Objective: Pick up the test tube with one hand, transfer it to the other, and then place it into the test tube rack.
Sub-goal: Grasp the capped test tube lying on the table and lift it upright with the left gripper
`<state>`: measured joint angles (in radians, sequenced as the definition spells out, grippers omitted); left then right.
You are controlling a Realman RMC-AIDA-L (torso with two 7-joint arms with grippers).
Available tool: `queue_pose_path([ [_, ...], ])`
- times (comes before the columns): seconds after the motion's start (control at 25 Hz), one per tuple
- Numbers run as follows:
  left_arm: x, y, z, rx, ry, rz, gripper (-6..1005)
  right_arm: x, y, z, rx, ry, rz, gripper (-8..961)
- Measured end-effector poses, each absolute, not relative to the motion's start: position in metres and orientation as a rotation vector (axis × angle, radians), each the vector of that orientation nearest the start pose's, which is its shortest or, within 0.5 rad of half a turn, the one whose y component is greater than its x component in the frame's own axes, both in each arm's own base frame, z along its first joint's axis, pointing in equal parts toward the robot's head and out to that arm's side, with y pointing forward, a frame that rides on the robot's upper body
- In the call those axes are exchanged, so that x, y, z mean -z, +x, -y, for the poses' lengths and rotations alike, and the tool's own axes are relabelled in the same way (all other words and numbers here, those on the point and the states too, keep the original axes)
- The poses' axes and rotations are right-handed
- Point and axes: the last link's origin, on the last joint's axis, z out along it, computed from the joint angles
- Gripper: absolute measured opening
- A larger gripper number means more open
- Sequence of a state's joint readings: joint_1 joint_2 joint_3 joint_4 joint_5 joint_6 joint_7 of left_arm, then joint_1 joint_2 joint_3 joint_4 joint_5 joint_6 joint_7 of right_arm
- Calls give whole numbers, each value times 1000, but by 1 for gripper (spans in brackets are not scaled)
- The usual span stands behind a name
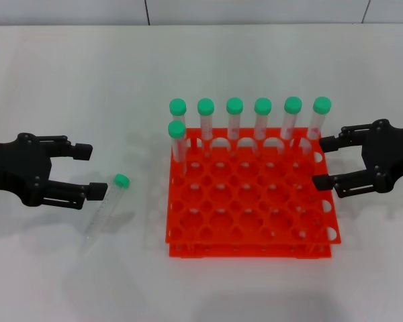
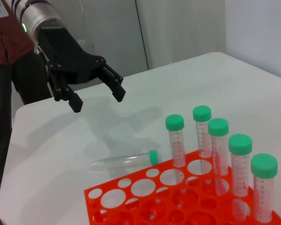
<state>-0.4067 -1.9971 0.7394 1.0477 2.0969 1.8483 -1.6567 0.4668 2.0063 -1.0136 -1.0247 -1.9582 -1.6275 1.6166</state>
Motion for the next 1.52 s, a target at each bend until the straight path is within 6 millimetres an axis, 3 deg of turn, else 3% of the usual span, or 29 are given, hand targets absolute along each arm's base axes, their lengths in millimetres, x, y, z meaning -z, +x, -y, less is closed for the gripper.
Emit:
queue_pose_path([
  [0.68, -77, -271, -299, 398, -2864, 730, 865, -34, 230, -331, -414, -2909, -428, 755],
  [1.16, -76, -273, -323, 12, -2740, 1206, 858, -36, 221, -334, -469, -2902, -399, 754],
  [1.52, -71, -269, -338, -174, -2661, 1317, 852, -37, 217, -334, -518, -2893, -377, 755],
])
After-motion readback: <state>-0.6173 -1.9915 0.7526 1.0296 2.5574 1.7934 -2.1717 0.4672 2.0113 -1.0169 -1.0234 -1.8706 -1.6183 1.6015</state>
